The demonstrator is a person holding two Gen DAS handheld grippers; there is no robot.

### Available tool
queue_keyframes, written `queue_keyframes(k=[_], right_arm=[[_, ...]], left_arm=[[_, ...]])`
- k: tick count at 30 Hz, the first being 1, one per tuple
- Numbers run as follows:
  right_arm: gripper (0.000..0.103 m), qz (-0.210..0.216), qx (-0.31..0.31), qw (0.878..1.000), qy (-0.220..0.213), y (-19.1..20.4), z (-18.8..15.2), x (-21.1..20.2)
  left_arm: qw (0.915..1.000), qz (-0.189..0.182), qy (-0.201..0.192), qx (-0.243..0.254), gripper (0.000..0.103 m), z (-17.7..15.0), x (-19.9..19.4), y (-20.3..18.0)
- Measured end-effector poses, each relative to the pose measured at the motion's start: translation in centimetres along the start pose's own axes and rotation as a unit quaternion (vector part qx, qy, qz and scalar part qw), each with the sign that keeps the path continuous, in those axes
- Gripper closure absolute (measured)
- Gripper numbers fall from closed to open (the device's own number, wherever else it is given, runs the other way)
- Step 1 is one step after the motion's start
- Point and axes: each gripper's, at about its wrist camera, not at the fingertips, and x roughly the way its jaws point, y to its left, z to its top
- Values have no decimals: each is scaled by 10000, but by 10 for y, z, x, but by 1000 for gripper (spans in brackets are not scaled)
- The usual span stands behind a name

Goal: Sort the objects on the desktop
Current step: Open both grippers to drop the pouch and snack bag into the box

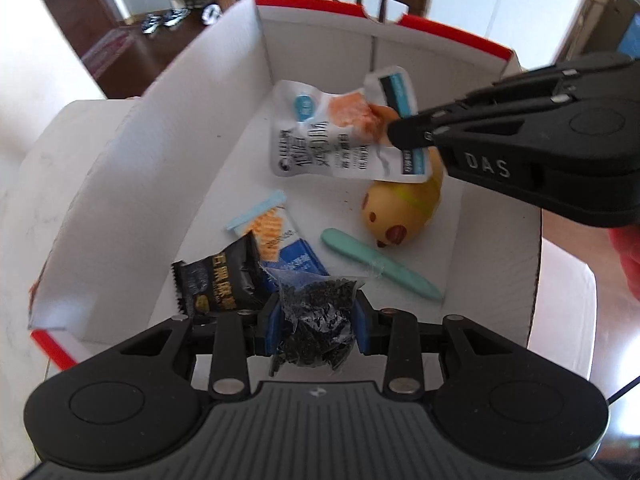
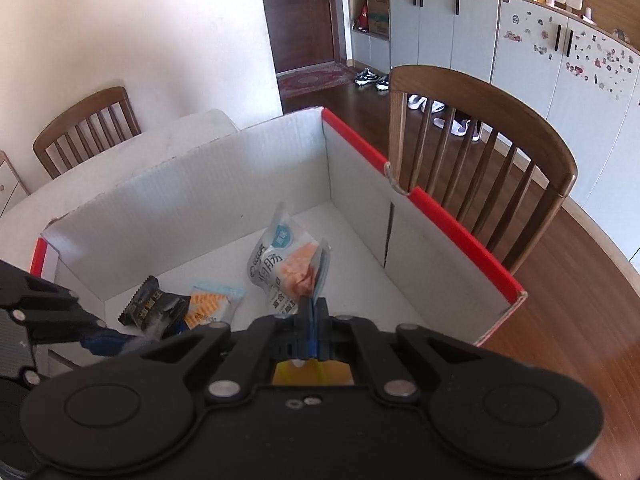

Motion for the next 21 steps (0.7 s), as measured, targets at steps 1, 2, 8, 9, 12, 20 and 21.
queue_keyframes(k=[1, 2, 8, 9, 12, 20, 21], right_arm=[[103, 6, -6, 10000, 11, 0, 0, 1], [103, 9, -17, 10000, 34, 0, 0, 2], [103, 83, -18, 9999, 126, 1, 2, 7], [103, 111, 17, 9998, 134, 0, 2, 7], [103, 162, 45, 9997, 167, -1, 2, 8], [99, 274, 144, 9992, 264, -3, 5, 8], [95, 277, 157, 9991, 263, -3, 5, 7]], left_arm=[[10000, 35, 39, 79, 70, 1, 2, -1], [9997, 62, 118, 181, 70, 2, 4, -3], [9984, 65, 409, 374, 70, 6, 15, -7], [9984, 44, 442, 362, 70, 7, 17, -6], [9978, 8, 574, 336, 69, 7, 22, -4], [9961, -18, 741, 480, 68, 9, 26, -3], [9962, -25, 724, 476, 67, 9, 25, -2]])
